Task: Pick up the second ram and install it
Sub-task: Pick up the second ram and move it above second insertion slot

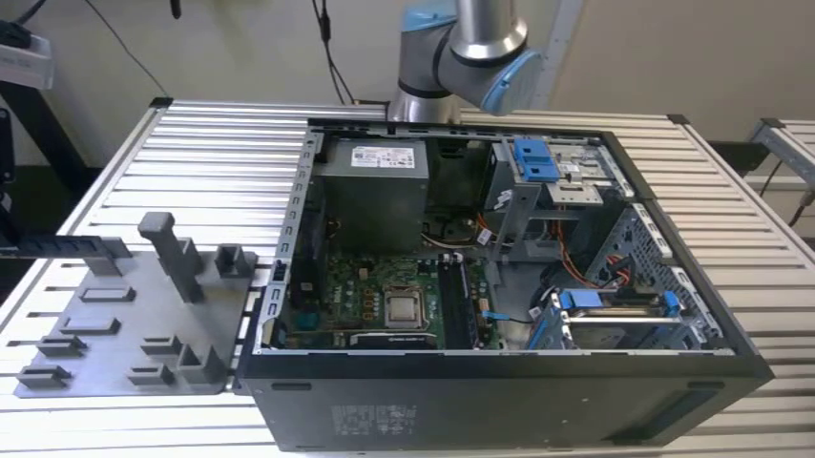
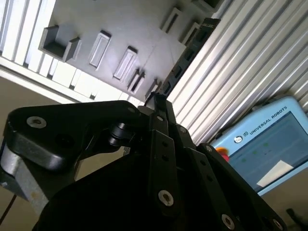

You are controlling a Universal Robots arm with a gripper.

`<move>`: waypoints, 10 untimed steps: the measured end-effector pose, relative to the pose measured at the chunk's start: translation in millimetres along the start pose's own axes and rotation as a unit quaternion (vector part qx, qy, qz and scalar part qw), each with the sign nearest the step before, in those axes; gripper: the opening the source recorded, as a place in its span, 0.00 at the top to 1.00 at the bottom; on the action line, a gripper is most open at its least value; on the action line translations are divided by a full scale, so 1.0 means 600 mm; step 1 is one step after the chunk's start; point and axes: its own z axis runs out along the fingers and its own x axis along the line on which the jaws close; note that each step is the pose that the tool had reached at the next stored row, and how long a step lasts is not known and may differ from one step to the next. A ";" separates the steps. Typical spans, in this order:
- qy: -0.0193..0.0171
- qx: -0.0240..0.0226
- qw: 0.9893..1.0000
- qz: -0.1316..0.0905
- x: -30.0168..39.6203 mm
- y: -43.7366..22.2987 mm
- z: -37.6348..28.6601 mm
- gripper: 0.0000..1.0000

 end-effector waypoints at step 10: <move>0.000 0.000 1.000 0.000 0.000 0.000 -0.020 0.87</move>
